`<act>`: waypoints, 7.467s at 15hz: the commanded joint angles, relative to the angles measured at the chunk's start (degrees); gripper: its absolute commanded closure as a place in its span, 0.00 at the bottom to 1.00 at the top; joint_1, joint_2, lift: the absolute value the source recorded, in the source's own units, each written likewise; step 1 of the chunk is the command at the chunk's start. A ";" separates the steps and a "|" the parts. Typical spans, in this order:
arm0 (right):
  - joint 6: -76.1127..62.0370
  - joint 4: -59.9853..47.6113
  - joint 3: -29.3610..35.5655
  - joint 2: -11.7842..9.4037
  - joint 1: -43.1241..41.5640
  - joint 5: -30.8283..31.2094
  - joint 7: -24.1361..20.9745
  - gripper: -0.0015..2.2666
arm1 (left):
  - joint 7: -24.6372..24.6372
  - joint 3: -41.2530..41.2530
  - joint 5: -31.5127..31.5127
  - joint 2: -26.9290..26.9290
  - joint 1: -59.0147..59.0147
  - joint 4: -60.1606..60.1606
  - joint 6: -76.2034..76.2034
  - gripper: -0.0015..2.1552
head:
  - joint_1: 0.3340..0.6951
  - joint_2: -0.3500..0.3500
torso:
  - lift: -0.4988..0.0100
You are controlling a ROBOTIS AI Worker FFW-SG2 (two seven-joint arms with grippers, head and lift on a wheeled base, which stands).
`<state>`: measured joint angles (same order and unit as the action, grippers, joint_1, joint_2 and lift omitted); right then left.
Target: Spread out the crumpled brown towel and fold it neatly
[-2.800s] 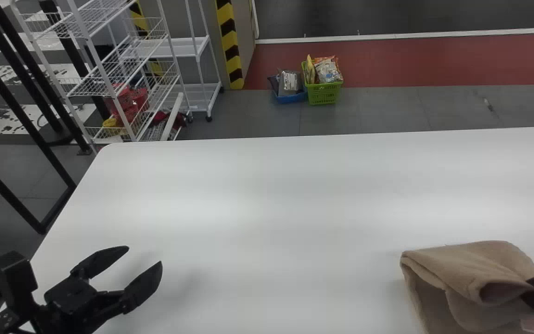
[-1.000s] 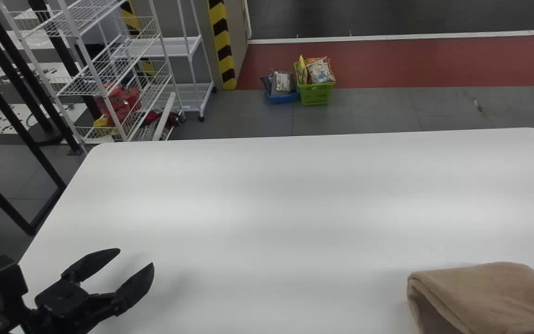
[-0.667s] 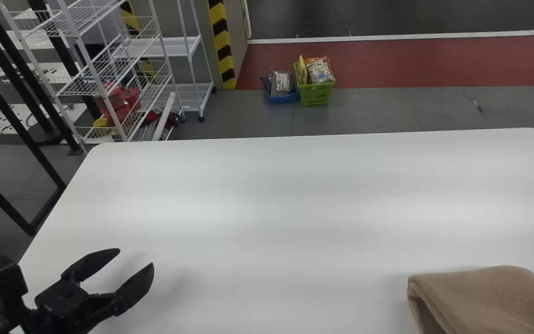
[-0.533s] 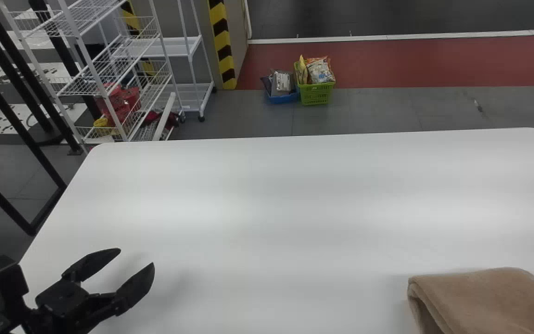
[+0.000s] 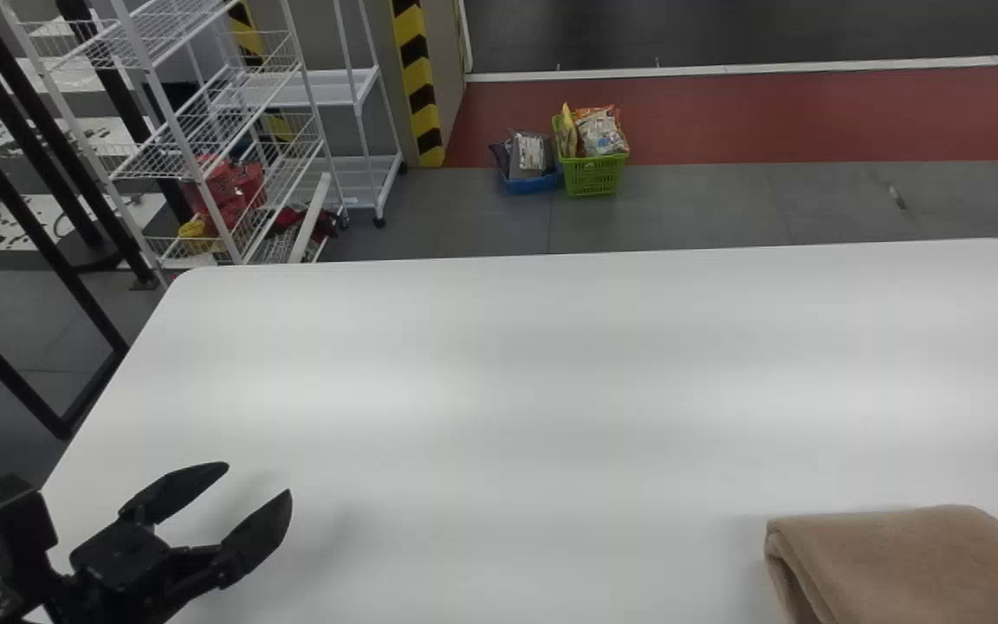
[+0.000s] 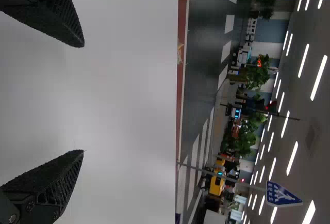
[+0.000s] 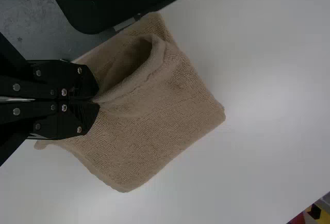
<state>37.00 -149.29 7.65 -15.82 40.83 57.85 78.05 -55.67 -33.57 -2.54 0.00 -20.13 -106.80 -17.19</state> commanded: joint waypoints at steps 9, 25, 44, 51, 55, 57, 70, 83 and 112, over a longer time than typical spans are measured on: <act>-2.06 4.27 -2.82 1.32 -1.19 1.47 0.28 0.38 | 0.21 0.09 0.08 -0.15 0.00 0.37 0.17 0.04 | 1.00 0.73 | 0.73; 19.21 1.55 7.99 4.48 -6.46 -15.67 0.28 0.22 | 0.30 0.00 0.16 -0.15 0.00 0.81 0.00 0.04 | 1.00 0.66 | 0.73; 9.89 7.43 1.31 5.36 -5.15 -11.89 0.28 0.63 | 0.04 0.00 -0.01 -0.15 0.26 1.07 0.53 0.04 | 1.00 0.73 | 0.73; 8.84 4.18 10.63 8.96 -6.55 -28.06 0.28 0.63 | -0.05 -0.18 -0.10 -0.15 0.18 0.98 0.53 0.04 | 1.00 0.76 | 0.73; 7.08 4.18 13.70 8.35 -5.41 -26.92 0.28 0.63 | 0.13 -0.18 -0.01 -0.15 0.26 1.07 0.53 0.04 | 1.00 0.75 | 0.73; 4.80 4.27 17.83 8.35 -4.79 -27.44 0.28 0.63 | 0.21 -0.18 -0.01 -0.15 0.18 1.25 0.53 0.04 | 1.00 0.71 | 0.73; -4.35 17.72 21.97 6.59 -6.82 -22.17 0.28 0.63 | 0.57 0.70 0.52 -0.15 0.35 1.60 0.88 0.04 | 1.00 0.41 | 0.73; -4.35 16.22 8.78 7.64 -4.53 -19.71 0.28 0.63 | 0.57 0.70 0.78 -0.15 0.35 1.69 1.40 0.04 | 1.00 0.61 | 0.73; 1.98 25.01 3.51 15.20 -20.97 -30.70 0.28 0.63 | -0.49 -0.35 0.25 -0.15 0.09 0.89 0.35 0.04 | 1.00 0.92 | 0.73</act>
<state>40.20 -126.58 11.02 -0.62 20.49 26.11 78.05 -56.08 -33.98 -2.31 0.00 -19.97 -105.73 -16.73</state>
